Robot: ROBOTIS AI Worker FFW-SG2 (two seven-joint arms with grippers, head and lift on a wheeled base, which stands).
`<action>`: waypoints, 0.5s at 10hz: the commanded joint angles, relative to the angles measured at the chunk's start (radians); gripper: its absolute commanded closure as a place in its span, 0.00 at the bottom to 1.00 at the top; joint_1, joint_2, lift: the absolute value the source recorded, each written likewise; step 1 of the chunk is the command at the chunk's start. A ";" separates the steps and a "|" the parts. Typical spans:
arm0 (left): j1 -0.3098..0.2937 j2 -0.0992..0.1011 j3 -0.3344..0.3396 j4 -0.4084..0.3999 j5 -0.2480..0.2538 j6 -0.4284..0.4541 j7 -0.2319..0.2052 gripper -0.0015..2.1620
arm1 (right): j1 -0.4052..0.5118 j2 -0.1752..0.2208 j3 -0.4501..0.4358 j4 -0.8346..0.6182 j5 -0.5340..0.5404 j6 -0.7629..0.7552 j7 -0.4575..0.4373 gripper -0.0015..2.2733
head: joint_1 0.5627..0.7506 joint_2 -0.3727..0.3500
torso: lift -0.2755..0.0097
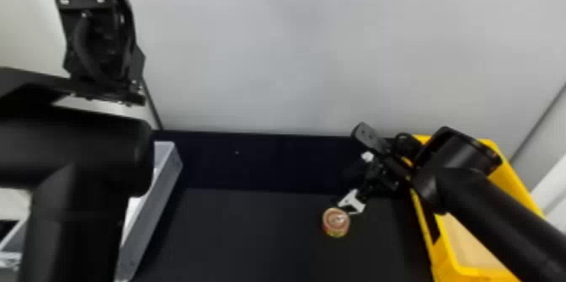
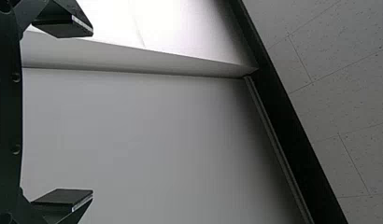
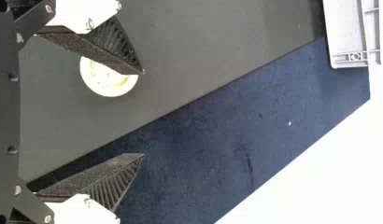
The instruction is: Pick up the round yellow can and place it in the yellow rectangular box
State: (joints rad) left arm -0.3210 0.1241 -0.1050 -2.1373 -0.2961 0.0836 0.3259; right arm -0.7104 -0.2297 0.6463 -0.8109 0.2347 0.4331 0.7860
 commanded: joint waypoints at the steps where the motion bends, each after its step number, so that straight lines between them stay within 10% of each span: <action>1: -0.001 -0.003 -0.002 0.003 0.000 -0.002 0.001 0.03 | 0.011 0.020 -0.025 0.036 -0.003 -0.002 -0.002 0.09 | 0.53 0.59 | 0.93; 5: -0.004 -0.004 -0.005 0.003 0.000 -0.004 0.001 0.03 | 0.040 0.058 -0.103 0.075 -0.012 0.004 0.000 0.09 | 0.53 0.59 | 0.93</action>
State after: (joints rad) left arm -0.3242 0.1197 -0.1084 -2.1337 -0.2961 0.0791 0.3269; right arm -0.6792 -0.1818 0.5645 -0.7440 0.2288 0.4357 0.7846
